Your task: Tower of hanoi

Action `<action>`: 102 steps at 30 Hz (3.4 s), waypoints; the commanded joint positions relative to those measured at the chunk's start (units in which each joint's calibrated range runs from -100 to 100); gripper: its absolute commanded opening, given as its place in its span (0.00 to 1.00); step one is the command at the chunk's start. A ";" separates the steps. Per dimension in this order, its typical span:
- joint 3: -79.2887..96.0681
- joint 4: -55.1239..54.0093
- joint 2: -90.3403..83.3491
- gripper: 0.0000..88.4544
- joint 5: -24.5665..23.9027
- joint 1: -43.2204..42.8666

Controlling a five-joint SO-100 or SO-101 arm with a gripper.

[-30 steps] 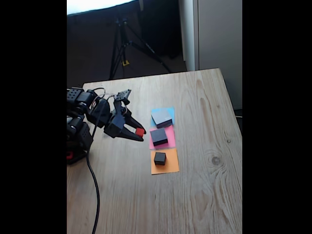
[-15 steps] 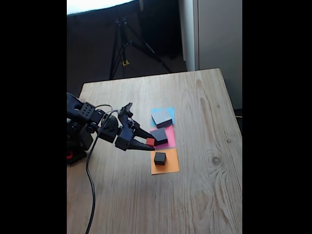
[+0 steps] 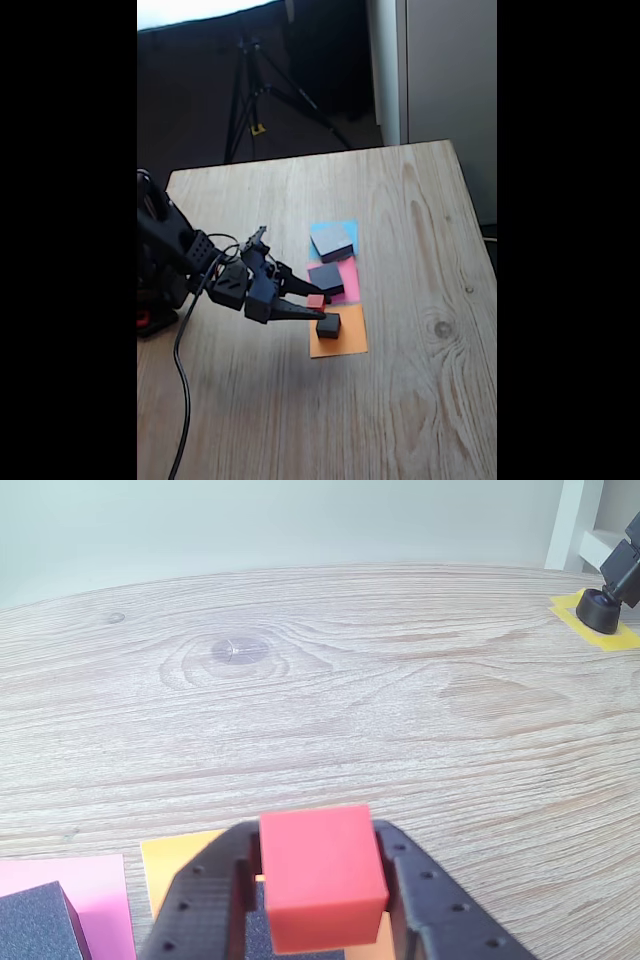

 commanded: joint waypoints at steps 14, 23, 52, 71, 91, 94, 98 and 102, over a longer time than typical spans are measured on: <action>-5.65 -16.21 15.16 0.01 0.69 -1.03; -5.83 -18.31 17.73 0.01 0.69 -0.78; -9.28 -20.90 25.08 0.05 0.69 0.22; -9.37 -22.60 24.62 0.28 0.69 0.14; -13.37 38.02 -21.93 0.01 0.69 -5.38; -17.92 53.96 -28.06 0.01 0.69 -6.89; -24.46 75.25 -34.73 0.01 0.69 -8.39; -30.55 93.62 -39.95 0.01 0.69 -9.56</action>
